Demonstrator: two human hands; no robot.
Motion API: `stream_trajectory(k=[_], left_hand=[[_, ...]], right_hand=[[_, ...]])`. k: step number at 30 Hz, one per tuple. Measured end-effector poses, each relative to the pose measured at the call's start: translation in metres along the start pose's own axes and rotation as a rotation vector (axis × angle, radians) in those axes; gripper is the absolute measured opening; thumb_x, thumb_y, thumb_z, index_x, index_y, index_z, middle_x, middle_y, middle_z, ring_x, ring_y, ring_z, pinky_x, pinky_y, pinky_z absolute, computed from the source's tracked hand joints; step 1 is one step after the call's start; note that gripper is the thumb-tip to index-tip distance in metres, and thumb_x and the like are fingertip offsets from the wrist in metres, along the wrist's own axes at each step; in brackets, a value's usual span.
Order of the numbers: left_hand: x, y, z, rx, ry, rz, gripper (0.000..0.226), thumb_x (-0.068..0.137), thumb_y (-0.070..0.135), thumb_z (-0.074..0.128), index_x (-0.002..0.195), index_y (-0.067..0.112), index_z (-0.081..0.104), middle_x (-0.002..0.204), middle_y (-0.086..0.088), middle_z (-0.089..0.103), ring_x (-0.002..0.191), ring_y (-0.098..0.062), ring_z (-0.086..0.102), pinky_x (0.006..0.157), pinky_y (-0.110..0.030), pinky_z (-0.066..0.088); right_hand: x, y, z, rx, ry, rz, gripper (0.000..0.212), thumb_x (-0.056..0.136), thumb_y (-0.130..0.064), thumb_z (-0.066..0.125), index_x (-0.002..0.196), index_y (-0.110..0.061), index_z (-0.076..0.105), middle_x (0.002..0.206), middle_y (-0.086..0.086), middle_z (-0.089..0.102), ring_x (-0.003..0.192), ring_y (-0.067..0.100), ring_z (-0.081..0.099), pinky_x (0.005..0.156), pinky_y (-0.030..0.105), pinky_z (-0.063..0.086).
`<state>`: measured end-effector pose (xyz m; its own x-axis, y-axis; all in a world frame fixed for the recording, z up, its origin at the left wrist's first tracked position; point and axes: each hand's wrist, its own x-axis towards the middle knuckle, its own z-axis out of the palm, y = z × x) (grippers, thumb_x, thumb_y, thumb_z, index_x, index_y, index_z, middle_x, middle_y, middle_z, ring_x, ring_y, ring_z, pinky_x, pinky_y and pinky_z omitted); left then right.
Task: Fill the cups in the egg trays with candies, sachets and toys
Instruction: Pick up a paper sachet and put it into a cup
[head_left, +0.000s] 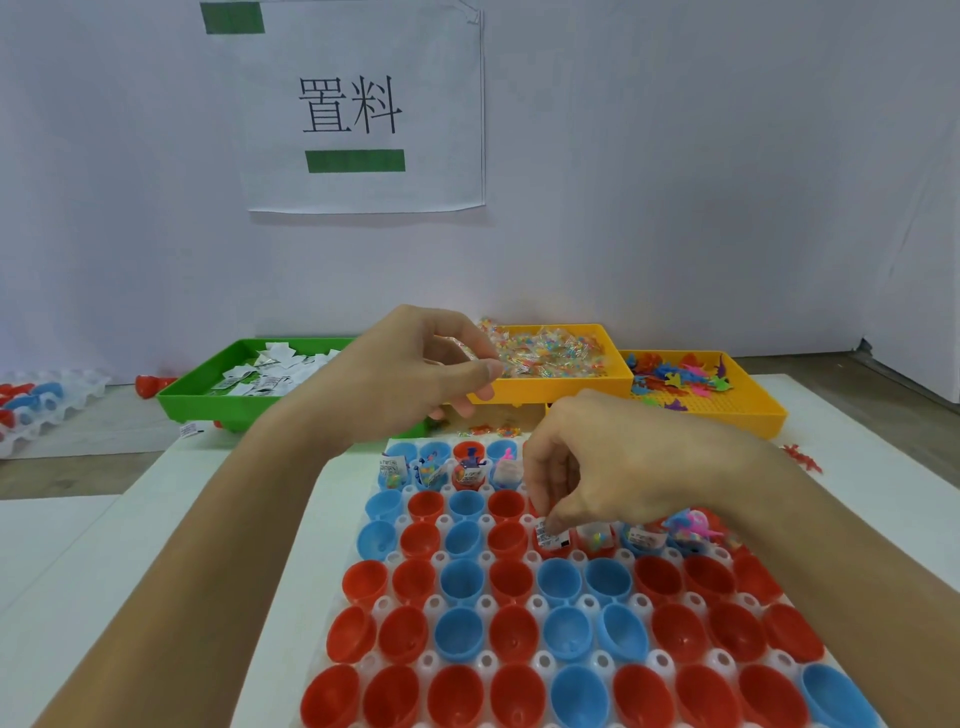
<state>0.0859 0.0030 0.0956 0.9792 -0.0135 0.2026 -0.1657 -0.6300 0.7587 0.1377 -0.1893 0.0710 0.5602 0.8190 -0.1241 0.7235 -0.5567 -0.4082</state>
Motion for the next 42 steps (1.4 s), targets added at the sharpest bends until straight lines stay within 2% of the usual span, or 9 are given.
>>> stream_trajectory(k=[15,21,25,28,30,33,36,39,42], left_hand=[[0.002,-0.006,-0.002,0.048,0.013,0.006,0.007,0.091,0.030,0.066,0.096,0.025,0.068,0.084,0.005,0.076,0.073,-0.010,0.072,0.063,-0.021,0.055],[0.003,-0.013,-0.006,0.056,0.045,-0.006,0.007,0.090,0.031,0.068,0.093,0.025,0.069,0.082,0.004,0.076,0.074,-0.012,0.071,0.065,-0.026,0.053],[0.005,-0.028,-0.011,0.097,0.130,-0.055,0.005,0.090,0.031,0.069,0.091,0.026,0.070,0.086,0.002,0.074,0.082,-0.019,0.069,0.070,-0.032,0.055],[0.005,-0.043,-0.013,0.085,0.204,-0.123,0.005,0.091,0.029,0.068,0.089,0.025,0.071,0.089,0.001,0.073,0.089,-0.024,0.068,0.076,-0.039,0.055],[0.005,-0.051,-0.014,0.033,0.247,-0.162,0.005,0.092,0.026,0.068,0.090,0.023,0.071,0.089,-0.002,0.073,0.090,-0.026,0.068,0.072,-0.037,0.054],[0.007,-0.057,-0.015,0.002,0.283,-0.184,0.007,0.093,0.027,0.067,0.088,0.025,0.071,0.088,0.000,0.074,0.087,-0.020,0.068,0.070,-0.032,0.053],[0.008,-0.058,-0.011,-0.001,0.269,-0.192,0.009,0.094,0.025,0.065,0.088,0.024,0.071,0.089,-0.001,0.074,0.081,-0.015,0.067,0.073,-0.034,0.053],[0.008,-0.058,-0.007,0.017,0.236,-0.191,0.009,0.095,0.025,0.064,0.091,0.021,0.071,0.090,-0.002,0.074,0.078,-0.012,0.065,0.070,-0.031,0.053],[0.009,-0.057,-0.006,0.032,0.229,-0.188,0.009,0.095,0.027,0.064,0.093,0.023,0.071,0.090,0.000,0.074,0.082,-0.013,0.067,0.069,-0.029,0.053]], right_hand=[[0.002,-0.003,0.004,-0.065,-0.048,0.069,0.010,0.080,-0.018,0.083,0.077,-0.023,0.075,0.070,-0.011,0.072,0.064,-0.001,0.067,0.060,0.016,0.053],[-0.003,0.006,-0.007,0.018,-0.016,0.008,0.013,0.077,-0.035,0.084,0.080,-0.029,0.073,0.072,-0.018,0.072,0.068,-0.002,0.067,0.063,0.019,0.052],[-0.007,0.042,-0.029,0.097,0.231,0.010,0.009,0.090,-0.039,0.069,0.086,-0.033,0.075,0.081,-0.019,0.073,0.078,-0.002,0.067,0.075,0.023,0.053],[-0.009,0.097,-0.036,0.086,0.577,0.211,0.013,0.097,-0.029,0.061,0.096,-0.027,0.074,0.089,-0.012,0.074,0.080,0.003,0.063,0.069,0.021,0.043],[-0.011,0.133,-0.030,0.027,0.666,0.372,0.020,0.101,-0.024,0.056,0.110,-0.016,0.072,0.108,0.002,0.073,0.088,0.011,0.059,0.074,0.025,0.041],[-0.009,0.160,-0.011,0.014,0.630,0.456,0.027,0.102,-0.027,0.054,0.120,-0.013,0.068,0.124,0.006,0.068,0.099,0.013,0.054,0.085,0.026,0.039],[0.001,0.161,0.006,-0.069,0.495,0.526,0.038,0.104,-0.046,0.040,0.124,-0.024,0.064,0.131,-0.001,0.062,0.120,0.019,0.053,0.103,0.042,0.039],[0.009,0.158,0.011,-0.106,0.408,0.625,0.057,0.104,-0.057,0.018,0.108,-0.025,0.065,0.116,-0.002,0.064,0.117,0.020,0.053,0.102,0.046,0.030],[0.008,0.159,0.007,-0.036,0.427,0.633,0.067,0.103,-0.056,0.014,0.100,-0.015,0.067,0.104,0.001,0.067,0.111,0.022,0.056,0.101,0.045,0.033]])
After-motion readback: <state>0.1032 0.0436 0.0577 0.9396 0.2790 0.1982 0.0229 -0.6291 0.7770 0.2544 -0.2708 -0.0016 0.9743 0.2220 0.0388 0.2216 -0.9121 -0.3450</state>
